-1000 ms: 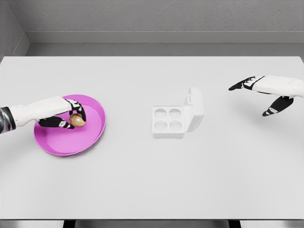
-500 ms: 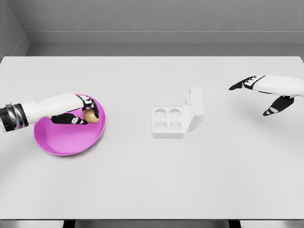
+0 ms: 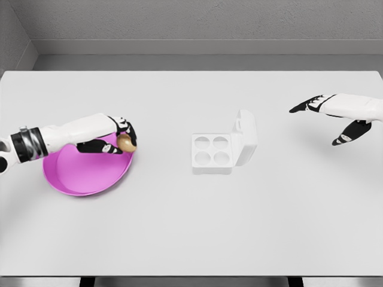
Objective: Pack egg into the box and close the box lid
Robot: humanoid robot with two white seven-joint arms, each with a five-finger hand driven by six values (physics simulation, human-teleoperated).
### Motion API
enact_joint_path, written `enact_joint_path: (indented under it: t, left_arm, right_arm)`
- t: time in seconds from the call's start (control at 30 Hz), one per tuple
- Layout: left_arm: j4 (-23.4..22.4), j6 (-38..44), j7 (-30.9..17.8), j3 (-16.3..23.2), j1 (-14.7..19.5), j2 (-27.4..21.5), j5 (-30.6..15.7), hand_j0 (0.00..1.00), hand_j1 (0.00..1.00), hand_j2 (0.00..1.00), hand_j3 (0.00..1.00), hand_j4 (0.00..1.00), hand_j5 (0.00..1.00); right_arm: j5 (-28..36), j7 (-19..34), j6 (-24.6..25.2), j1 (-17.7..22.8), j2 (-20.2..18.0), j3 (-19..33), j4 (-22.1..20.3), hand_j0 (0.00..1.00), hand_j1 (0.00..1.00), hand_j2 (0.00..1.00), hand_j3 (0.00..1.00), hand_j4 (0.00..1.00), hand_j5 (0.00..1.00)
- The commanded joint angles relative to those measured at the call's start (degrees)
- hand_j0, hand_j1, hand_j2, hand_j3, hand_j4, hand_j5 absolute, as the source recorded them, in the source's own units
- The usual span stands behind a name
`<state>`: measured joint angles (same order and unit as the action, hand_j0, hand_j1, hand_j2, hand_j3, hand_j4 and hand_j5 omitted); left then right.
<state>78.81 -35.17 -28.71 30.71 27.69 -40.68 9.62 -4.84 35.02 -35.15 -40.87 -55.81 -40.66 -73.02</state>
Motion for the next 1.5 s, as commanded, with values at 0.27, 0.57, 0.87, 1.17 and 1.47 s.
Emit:
enact_joint_path:
  t: [0.27, 0.57, 0.87, 1.17, 1.47]
  left_arm:
    - [0.03, 0.17, -0.12, 0.14, 0.09, 1.66, -0.66, 0.37, 0.37, 0.37, 0.37, 0.37, 0.37]
    - [0.12, 0.17, -0.21, 0.23, 0.09, 2.8, -0.66, 0.37, 0.37, 0.37, 0.37, 0.37, 0.37]
    - [0.12, 0.17, -0.21, 0.41, 0.97, 4.38, -0.66, 0.37, 0.37, 0.37, 0.37, 0.37, 0.37]
    - [0.12, 0.17, -0.21, 0.5, 1.05, 5.88, -0.57, 0.37, 0.37, 0.37, 0.37, 0.37, 0.37]
    - [0.03, 0.17, -0.3, 0.58, 1.41, 8.43, -0.04, 0.37, 0.37, 0.37, 0.37, 0.37, 0.37]
  right_arm:
    - [0.36, -0.02, 0.15, 0.0, -0.18, 0.05, -0.1, 1.0, 1.0, 1.0, 1.0, 1.0, 1.0]
    - [0.36, -0.02, 0.15, 0.09, -0.35, -0.03, -0.1, 1.0, 1.0, 1.0, 1.0, 1.0, 1.0]
    - [0.36, -0.02, 0.15, 0.09, -0.18, -0.03, -0.01, 1.0, 1.0, 1.0, 1.0, 1.0, 1.0]
    - [0.27, -0.02, 0.15, 0.35, -0.09, 0.05, -0.01, 1.0, 1.0, 1.0, 1.0, 1.0, 1.0]
    - [0.27, -0.02, 0.15, 0.35, -0.26, -0.03, 0.07, 1.0, 1.0, 1.0, 1.0, 1.0, 1.0]
